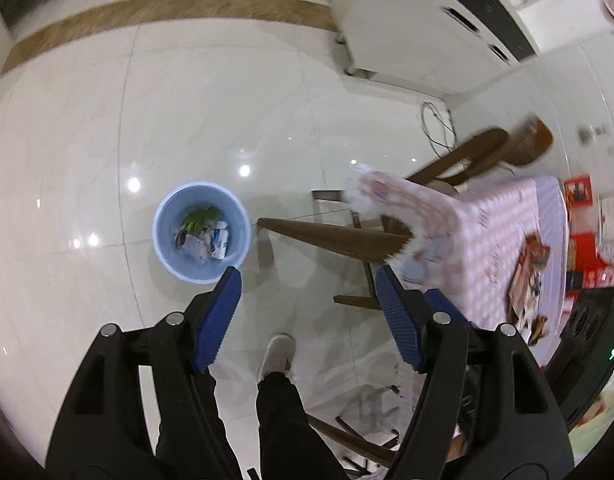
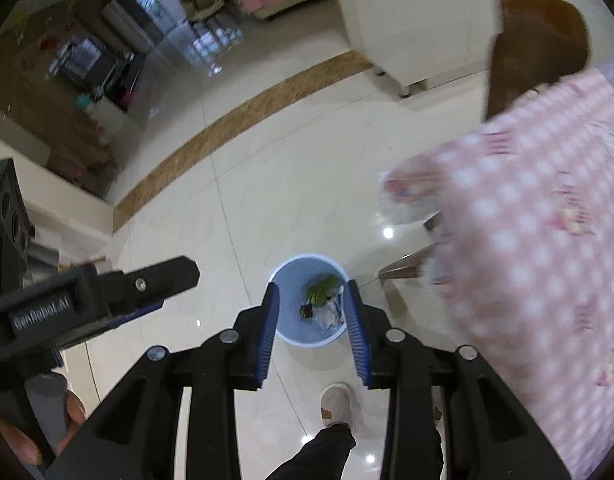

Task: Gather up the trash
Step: 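Move both open tools back over the table toward the teal toothbrush package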

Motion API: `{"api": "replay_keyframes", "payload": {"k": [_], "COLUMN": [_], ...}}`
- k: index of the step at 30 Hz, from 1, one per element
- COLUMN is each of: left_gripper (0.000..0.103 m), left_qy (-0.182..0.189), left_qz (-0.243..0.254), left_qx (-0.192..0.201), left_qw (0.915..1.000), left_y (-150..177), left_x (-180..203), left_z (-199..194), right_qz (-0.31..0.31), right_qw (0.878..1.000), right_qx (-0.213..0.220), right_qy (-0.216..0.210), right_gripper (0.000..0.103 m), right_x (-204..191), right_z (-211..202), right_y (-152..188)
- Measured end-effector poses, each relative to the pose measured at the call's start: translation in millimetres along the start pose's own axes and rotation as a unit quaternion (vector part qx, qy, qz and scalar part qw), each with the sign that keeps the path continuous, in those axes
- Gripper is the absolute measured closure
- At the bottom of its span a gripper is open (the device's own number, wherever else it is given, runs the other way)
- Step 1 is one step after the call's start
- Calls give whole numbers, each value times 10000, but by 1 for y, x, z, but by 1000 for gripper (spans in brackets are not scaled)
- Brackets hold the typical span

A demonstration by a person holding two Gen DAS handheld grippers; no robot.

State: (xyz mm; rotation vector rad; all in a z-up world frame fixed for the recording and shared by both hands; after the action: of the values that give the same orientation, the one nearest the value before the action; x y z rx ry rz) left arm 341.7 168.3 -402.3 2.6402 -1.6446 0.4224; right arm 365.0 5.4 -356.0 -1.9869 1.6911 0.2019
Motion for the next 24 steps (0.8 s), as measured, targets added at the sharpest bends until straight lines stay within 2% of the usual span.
{"api": "replay_keyframes", "payload": {"k": [5, 9, 13, 16, 18, 20, 21, 24], "left_gripper": [34, 34, 34, 34, 34, 34, 34, 34], "left_qy": [-7, 193, 526, 668, 656, 544, 489, 387], "left_qz": [803, 1570, 2735, 3515, 3988, 4306, 4432, 4615], "left_qx": [267, 320, 179, 221, 231, 184, 174, 99], "left_qw": [9964, 9869, 9603, 9336, 9144, 9007, 8949, 8862], "left_y": [27, 58, 108, 140, 161, 174, 180, 186], "left_x": [90, 172, 269, 324, 358, 379, 388, 401], "left_z": [-14, -15, -3, 6, 19, 33, 41, 57], "right_qz": [237, 535, 990, 1361, 1580, 1785, 1880, 2077], "right_qw": [9979, 9917, 9811, 9726, 9677, 9637, 9616, 9573], "right_qx": [569, 1029, 1318, 1406, 1414, 1426, 1420, 1442], "right_qy": [178, 555, 1017, 1256, 1360, 1379, 1408, 1402], "right_gripper": [70, 66, 62, 62, 61, 61, 60, 60], "right_x": [59, 123, 198, 249, 275, 297, 309, 335], "right_z": [-75, -144, -206, -238, -250, -256, -259, -261], "right_y": [3, 18, 47, 71, 85, 100, 106, 119]}}
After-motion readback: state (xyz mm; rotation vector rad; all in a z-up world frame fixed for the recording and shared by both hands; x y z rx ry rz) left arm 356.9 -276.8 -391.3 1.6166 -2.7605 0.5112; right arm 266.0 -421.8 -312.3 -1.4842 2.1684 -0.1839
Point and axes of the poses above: each gripper's, at about its wrist camera, not at the fingertips, and z roughly the way its jaws point, x to its right, y to its underside, the point moved 5 cm from there along z, roughly the way its jaws point, and after that the axes turned 10 degrees about -y, right-handed, at the moved point
